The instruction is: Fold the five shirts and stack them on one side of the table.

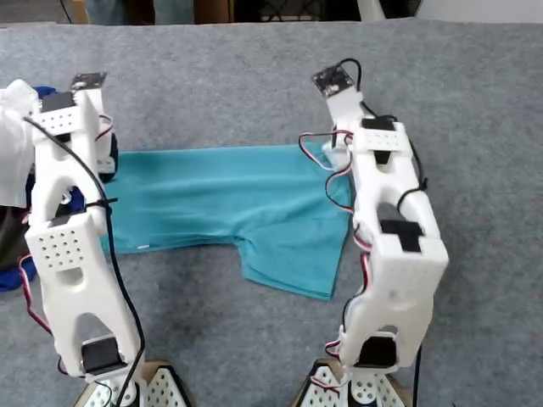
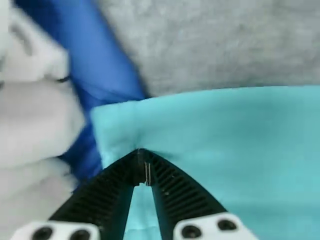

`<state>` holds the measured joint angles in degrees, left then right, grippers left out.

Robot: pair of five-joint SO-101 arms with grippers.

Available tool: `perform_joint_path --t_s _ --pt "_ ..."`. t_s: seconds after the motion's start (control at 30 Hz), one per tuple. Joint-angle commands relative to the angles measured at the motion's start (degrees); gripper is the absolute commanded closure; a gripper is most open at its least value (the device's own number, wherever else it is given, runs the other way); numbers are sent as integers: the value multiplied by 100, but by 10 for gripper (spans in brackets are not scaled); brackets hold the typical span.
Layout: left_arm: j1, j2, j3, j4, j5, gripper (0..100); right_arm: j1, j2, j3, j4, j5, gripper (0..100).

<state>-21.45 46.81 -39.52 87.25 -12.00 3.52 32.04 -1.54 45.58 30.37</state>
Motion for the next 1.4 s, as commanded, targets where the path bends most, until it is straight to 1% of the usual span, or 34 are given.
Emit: perform_joint_path --t_s 0.0,0.07,0.17,0.3,0.37,0.47,0.53,0.6,0.7,0.77,0.83,0.93,1.07,1.23,1.37 --pt "-365 26 -462 105 62 971 299 154 -716 281 -35 984" --pt "-400 62 -567 360 -44 971 343 224 -1024 545 -35 984" --pt "-303 79 -734 703 -457 971 316 233 -1393 976 -35 984" --pt "-154 53 -954 976 -519 971 264 233 -1912 1556 -35 984" --pt "-75 53 -1270 1284 -642 971 246 233 -2176 1916 -26 984" --pt "-66 -44 -1701 1371 -659 971 220 224 -2774 2875 26 985" --pt "-92 -352 -1736 1371 -686 971 132 224 -3257 3727 264 985" --pt "-48 -730 -1499 1371 -695 971 -35 224 -3679 4466 501 985" --pt "-31 -1451 -901 1363 -703 971 -176 180 -4242 5204 589 985" --pt "-31 -1987 -391 1354 -791 971 -193 22 -4462 5495 756 985" --pt "-31 -2497 145 1345 -993 971 -193 -277 -4444 5547 941 985" --pt "-84 -3191 936 1257 -1143 971 -255 -919 -3960 5538 1354 985" --pt "-207 -3991 2343 738 -1354 971 -510 -1947 -2677 5503 1846 985" --pt "-224 -4826 4338 -167 -1495 971 -897 -3354 -611 4905 2171 984" --pt "-242 -5477 5692 -774 -1556 971 -1371 -4479 1323 4273 2497 983"
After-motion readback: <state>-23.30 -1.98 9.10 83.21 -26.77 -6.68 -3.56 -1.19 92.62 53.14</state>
